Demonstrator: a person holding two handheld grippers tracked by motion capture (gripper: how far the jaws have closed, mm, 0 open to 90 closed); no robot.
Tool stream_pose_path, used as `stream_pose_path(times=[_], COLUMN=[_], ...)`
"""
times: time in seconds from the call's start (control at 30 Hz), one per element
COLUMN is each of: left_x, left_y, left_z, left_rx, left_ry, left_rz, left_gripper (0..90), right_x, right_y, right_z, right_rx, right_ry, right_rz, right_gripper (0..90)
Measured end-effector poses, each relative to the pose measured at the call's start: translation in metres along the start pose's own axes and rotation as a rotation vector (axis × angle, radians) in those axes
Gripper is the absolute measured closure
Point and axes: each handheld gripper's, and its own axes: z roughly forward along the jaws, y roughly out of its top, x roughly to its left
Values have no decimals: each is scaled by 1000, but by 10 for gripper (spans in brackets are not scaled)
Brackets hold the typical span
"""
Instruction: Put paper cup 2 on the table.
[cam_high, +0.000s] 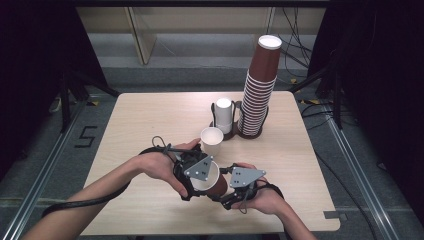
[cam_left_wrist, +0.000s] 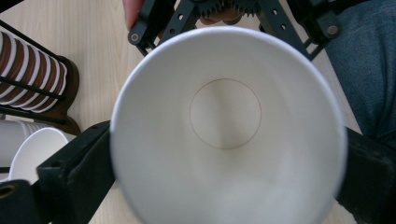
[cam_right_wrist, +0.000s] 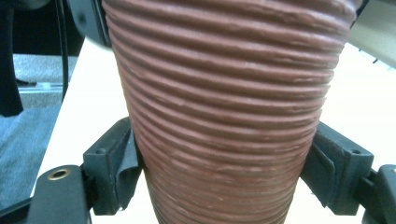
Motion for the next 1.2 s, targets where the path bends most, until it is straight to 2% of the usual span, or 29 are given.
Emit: stream_pose_path(times=[0.03,0.07,0.1,0.17,0.2,0.23,0.27,0.3,0.33,0.37,0.4,0.47,0.5,0.53,0.57,0.63,0.77,0.83,0.87,0.9,0.93,0.97,1.0,1.03,1.07,1.1,1.13,1.17,1.2], left_x=[0,1,1,3,3,3,2,2,1,0,0,-4,-6,-8,-8,-11,-15,-15,-17,-19,-19,-20,-24,-24,-29,-32,-32,-38,-41], left_y=[0,0,0,-4,-4,-7,-12,-16,-24,-29,-29,-39,-47,-51,-51,-58,-65,-66,-67,-70,-70,-71,-75,-75,-79,-82,-82,-87,-89], left_z=[-4,-11,-11,-24,-24,-27,-30,-34,-37,-38,-38,-37,-36,-34,-34,-28,-19,-17,-15,-12,-12,-10,-7,-7,-3,-1,-1,3,5], left_rx=[-10,-30,-30,-64,-64,-81,-87,-78,-95,-116,-116,-150,-159,-167,-167,-232,-293,-303,-313,-329,-329,-339,-368,-368,-393,-403,-403,-414,-413], left_ry=[15,29,29,87,87,102,122,129,146,164,164,189,217,229,229,255,309,324,334,360,360,371,399,399,427,444,444,461,472], left_rz=[-2,-6,-6,-26,-26,-51,-66,-60,-90,-116,-116,-171,-193,-211,-211,-276,-339,-351,-368,-400,-400,-413,-446,-446,-477,-494,-494,-525,-540], left_gripper=[29,29,25,23,24,24,24,23,23,23,23,23,22,21,21,21,19,19,18,18,18,18,18,18,18,18,18,17,16], right_x=[-2,-2,-2,-6,-8,-8,-10,-13,-16,-21,-21,-25,-28,-30,-30,-35,-41,-42,-43,-45,-44,-44,-47,-47,-46,-47,-47,-48,-46], right_y=[-1,-6,-6,-11,-12,-12,-13,-13,-15,-16,-16,-22,-24,-25,-25,-26,-26,-27,-27,-27,-27,-27,-27,-27,-25,-25,-25,-24,-23], right_z=[0,-2,-2,-4,-6,-6,-8,-11,-16,-17,-17,-22,-24,-26,-26,-29,-35,-36,-38,-39,-41,-41,-43,-43,-44,-44,-44,-46,-46], right_rx=[7,8,8,12,-1,-1,-12,-30,-46,-63,-63,-108,-106,-106,-106,-134,-153,-154,-160,-166,-158,-158,-155,-155,-149,-162,-162,-154,-152], right_ry=[-14,-18,-18,-41,-65,-65,-70,-92,-132,-146,-146,-199,-210,-228,-228,-255,-291,-310,-317,-339,-329,-329,-358,-358,-366,-375,-375,-414,-406], right_rz=[-28,15,15,36,29,29,50,55,100,74,74,175,168,168,168,202,209,205,232,213,238,238,243,243,292,292,292,278,317], right_gripper=[213,213,213,213,213,213,213,212,212,212,212,212,212,212,212,211,211,211,211,211,211,211,211,211,211,211,211,211,211])
